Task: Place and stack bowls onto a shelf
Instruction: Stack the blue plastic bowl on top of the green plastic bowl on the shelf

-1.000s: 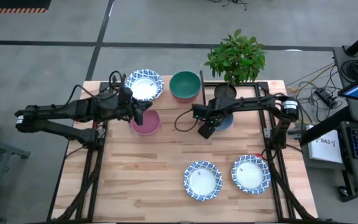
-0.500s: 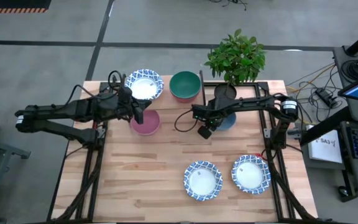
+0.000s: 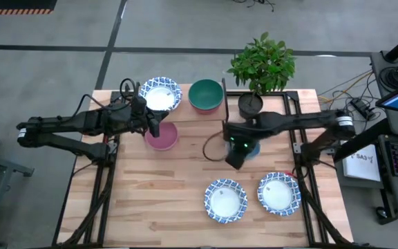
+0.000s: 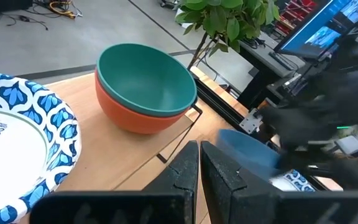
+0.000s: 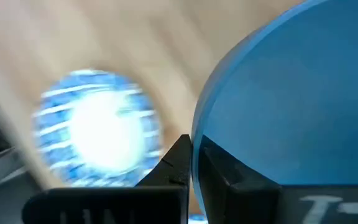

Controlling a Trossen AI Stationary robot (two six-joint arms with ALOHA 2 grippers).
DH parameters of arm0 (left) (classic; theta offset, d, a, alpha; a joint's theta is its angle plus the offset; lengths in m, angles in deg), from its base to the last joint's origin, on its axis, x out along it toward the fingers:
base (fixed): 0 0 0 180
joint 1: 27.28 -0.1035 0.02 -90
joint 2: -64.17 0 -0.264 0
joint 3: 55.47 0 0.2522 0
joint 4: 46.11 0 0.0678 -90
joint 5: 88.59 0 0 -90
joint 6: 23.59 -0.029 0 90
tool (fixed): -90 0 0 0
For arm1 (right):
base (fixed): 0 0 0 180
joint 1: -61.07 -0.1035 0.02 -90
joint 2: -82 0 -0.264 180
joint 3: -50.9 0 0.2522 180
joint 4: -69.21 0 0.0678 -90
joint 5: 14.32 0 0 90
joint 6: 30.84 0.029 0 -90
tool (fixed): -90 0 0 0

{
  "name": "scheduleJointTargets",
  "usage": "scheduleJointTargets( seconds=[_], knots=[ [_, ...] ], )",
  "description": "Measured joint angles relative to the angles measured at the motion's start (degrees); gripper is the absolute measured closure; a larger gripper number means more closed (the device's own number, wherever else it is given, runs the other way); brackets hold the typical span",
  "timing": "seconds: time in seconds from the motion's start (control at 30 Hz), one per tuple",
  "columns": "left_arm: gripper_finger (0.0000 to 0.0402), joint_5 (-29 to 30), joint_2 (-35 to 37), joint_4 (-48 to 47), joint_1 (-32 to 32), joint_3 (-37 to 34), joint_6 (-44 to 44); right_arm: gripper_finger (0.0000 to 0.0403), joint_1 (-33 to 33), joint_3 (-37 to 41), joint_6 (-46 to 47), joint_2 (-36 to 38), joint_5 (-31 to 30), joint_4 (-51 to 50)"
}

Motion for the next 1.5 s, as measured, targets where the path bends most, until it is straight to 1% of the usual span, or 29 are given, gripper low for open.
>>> scheduleJointTargets(
  seconds=[0.1,0.2,0.27,0.37,0.4,0.5,0.57,0.67,0.77,0.87,0.97,1.17,1.4,1.5],
  knots=[
    [0.0402,0.1,0.0,0.0,0.0,0.0,0.0,0.0393,-4.1,-4.8,-0.4,2.7,0.0,0.1],
    [0.0401,0.2,0.0,0.1,0.0,0.0,0.0,0.0393,-8.0,-10.6,-4.0,4.0,-0.5,0.6],
    [0.0402,0.2,0.0,0.1,-0.1,0.0,0.0,0.0393,-10.3,-15.0,-6.4,4.0,-3.8,0.8],
    [0.0402,0.9,0.0,0.5,-0.1,0.0,0.0,0.0393,-12.4,-22.1,-11.1,2.7,-11.5,0.9],
    [0.0402,1.4,0.0,0.5,-0.1,0.0,0.0,0.0394,-12.5,-24.4,-13.2,1.9,-14.0,0.9],
    [0.0402,1.7,0.0,0.6,-0.1,0.0,-0.1,0.0394,-12.0,-31.2,-19.8,-1.2,-18.9,0.8],
    [0.0402,1.7,0.0,0.6,-0.1,0.0,-0.5,0.0394,-11.0,-35.4,-25.1,-3.7,-20.5,0.4],
    [0.0402,1.7,0.0,0.9,-0.1,0.0,-0.5,0.0394,-8.7,-41.2,-32.9,-7.7,-21.4,-0.9],
    [0.0402,1.7,0.0,1.0,-0.1,0.0,-0.5,0.0394,-5.7,-46.3,-39.6,-11.9,-24.1,-5.0],
    [0.0402,1.7,0.0,1.0,-0.1,0.0,-0.5,0.0394,-2.4,-50.6,-44.2,-16.2,-27.6,-10.8],
    [0.0402,1.7,-0.1,0.9,-0.1,0.0,-1.0,0.0394,1.4,-52.4,-46.7,-19.5,-28.6,-15.6],
    [0.0402,1.7,-0.2,0.9,-0.1,0.0,-2.5,0.0394,7.5,-52.3,-48.9,-23.8,-28.7,-19.1],
    [0.0402,1.7,-0.3,0.9,-0.1,0.0,-2.6,0.0394,10.1,-52.3,-51.7,-25.0,-28.6,-18.5],
    [0.0402,1.7,-0.5,0.9,-0.1,0.0,-2.8,0.0386,10.3,-52.3,-51.4,-25.0,-28.5,-17.7]
  ],
)
